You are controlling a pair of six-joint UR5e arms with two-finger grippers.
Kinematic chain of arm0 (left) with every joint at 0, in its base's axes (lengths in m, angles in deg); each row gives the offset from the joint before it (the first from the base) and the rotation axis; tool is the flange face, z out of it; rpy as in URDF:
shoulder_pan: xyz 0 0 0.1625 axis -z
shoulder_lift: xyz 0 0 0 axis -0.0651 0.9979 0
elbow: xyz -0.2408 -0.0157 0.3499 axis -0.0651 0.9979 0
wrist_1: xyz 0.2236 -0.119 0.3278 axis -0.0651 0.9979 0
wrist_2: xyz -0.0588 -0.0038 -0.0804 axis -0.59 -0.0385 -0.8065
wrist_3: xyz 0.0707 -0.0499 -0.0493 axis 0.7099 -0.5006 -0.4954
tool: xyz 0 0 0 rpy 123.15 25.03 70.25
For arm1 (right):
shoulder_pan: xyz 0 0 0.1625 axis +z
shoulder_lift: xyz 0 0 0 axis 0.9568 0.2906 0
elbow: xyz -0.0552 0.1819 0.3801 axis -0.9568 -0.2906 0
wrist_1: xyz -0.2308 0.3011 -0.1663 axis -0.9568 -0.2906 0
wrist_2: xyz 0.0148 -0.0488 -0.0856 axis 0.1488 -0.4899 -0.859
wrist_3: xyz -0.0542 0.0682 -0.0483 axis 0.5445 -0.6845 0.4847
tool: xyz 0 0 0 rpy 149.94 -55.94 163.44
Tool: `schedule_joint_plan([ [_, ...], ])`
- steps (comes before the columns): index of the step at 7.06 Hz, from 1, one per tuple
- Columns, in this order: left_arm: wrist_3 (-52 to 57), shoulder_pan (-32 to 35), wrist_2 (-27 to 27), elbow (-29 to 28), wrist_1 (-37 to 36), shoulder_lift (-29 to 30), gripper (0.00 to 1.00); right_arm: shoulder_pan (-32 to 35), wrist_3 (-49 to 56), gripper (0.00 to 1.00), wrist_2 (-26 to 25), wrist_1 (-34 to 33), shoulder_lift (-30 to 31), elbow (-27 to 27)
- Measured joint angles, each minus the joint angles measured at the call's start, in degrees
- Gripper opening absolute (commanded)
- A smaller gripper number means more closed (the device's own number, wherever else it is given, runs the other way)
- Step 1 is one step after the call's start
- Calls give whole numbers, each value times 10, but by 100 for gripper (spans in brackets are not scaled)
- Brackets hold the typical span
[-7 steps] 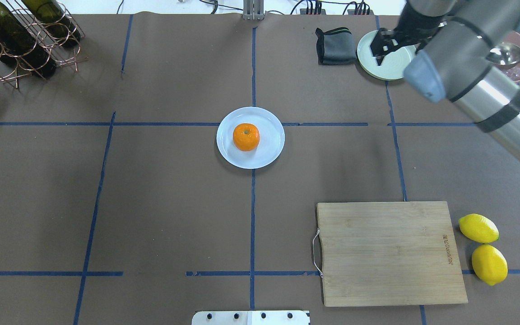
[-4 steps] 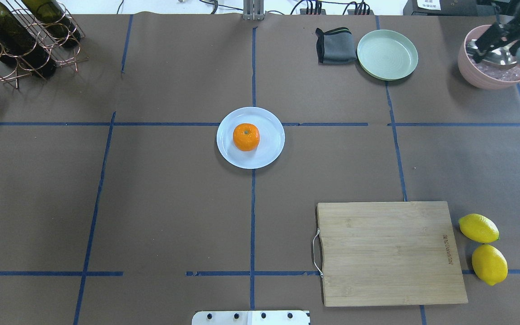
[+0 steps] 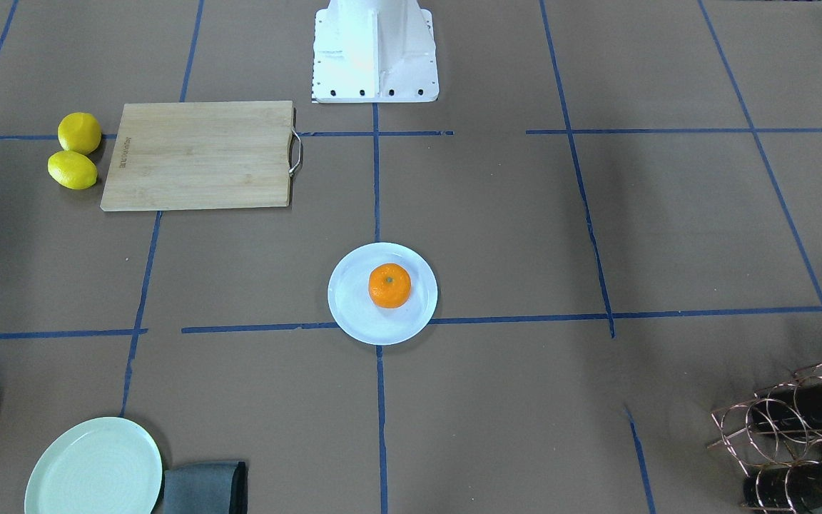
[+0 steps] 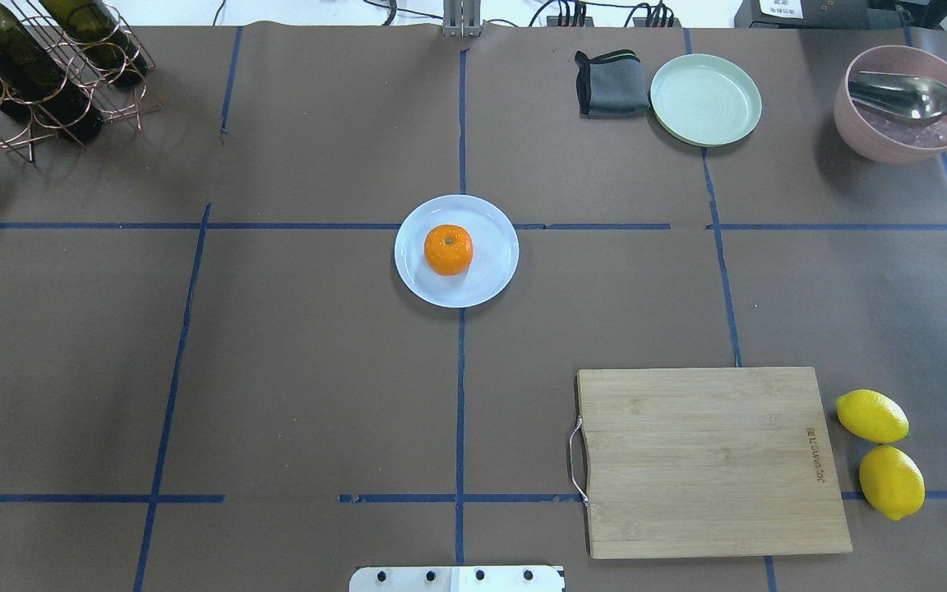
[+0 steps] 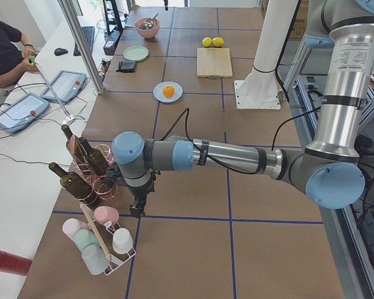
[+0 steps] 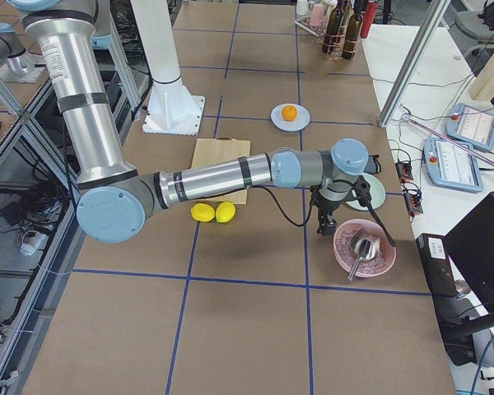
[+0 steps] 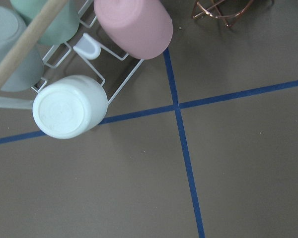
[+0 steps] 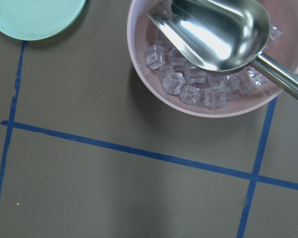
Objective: Pick orange to plate
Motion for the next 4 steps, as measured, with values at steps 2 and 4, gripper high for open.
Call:
schedule_joint_plan([
  [2,0,6,-10,2,2,-20,100,33,0,100,3,-1,21,-3],
  [4,0,8,-12,4,2,-23,100,62,0,100,23,12,61,-3],
])
